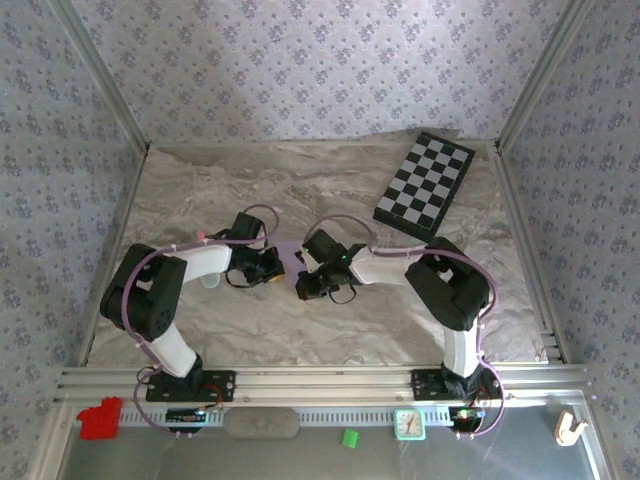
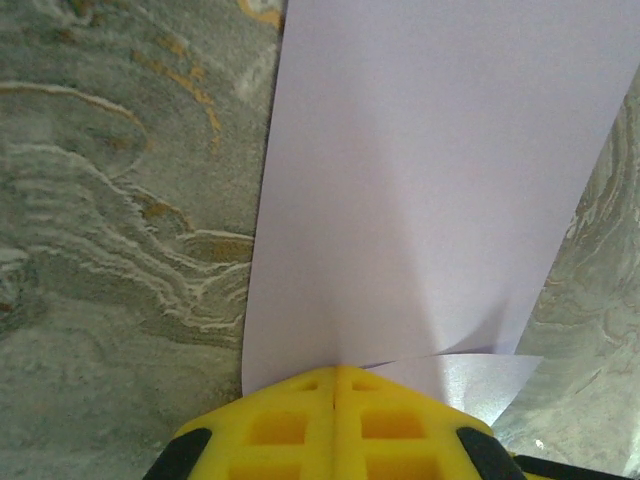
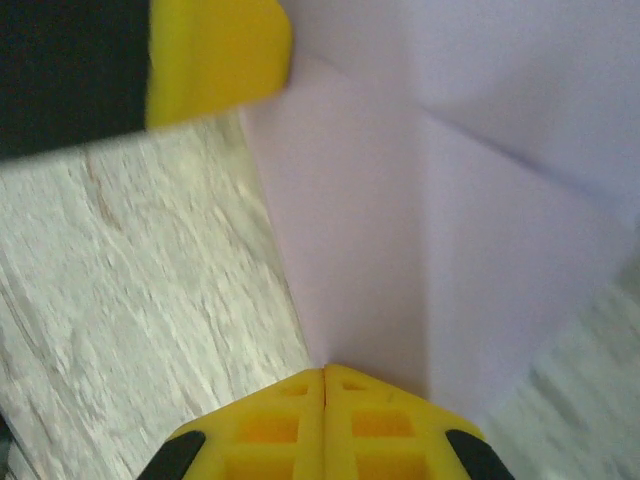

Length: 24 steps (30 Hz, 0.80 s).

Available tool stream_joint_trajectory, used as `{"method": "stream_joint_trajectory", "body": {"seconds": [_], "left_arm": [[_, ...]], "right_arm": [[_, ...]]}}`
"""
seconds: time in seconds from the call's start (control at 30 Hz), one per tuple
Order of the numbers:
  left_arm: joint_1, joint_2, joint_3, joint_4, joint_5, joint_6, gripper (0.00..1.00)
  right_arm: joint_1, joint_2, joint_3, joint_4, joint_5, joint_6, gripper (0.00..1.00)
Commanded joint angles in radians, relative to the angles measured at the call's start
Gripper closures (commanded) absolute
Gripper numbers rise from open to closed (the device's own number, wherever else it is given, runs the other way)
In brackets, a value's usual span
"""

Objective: Fold a paper plane with a square sheet of paper (pick it up from the middle)
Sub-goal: Third fold the triangle at the center of the table.

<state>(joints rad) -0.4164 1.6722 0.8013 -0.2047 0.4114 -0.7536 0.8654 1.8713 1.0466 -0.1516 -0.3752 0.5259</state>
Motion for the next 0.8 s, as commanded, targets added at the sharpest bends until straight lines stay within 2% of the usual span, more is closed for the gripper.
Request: {"method": "stream_joint_trajectory", "body": {"seconds": [0.0,0.2,0.3,0.37,0.5,0.67,0.77], "left_arm": [[0.022,0.069,-0.059,-0.090,-0.131,-0.006,1.00],[0.014,0.047,-0.028,-0.045,-0.022,-0.008,1.00],[0.011,0.014,0.019,-0.048,0.069,-0.024,0.96],[0.011,-0.031,0.051,-0.051,0.109,-0.052,0.90],[0.023,-0.123,0.101,-0.074,0.098,-0.088,0.77],[0.066,-0.199,0.066,-0.066,0.070,-0.128,0.60],[0.096,-0.222,0.020,-0.054,0.076,-0.138,0.54]], "right_arm": [[0.002,-0.043,-0.077,-0.162,-0.001,-0.029,0.99],[0.000,-0.105,-0.122,-0.173,0.036,-0.025,0.98],[0.002,-0.161,-0.101,-0.133,0.065,-0.009,0.97],[0.001,-0.205,-0.089,-0.096,0.093,0.011,0.94],[0.001,-0.235,-0.069,-0.051,0.161,0.041,0.90],[0.002,-0.187,-0.015,-0.014,0.158,0.057,0.87],[0.005,-0.148,0.015,-0.007,0.153,0.066,0.86]]}}
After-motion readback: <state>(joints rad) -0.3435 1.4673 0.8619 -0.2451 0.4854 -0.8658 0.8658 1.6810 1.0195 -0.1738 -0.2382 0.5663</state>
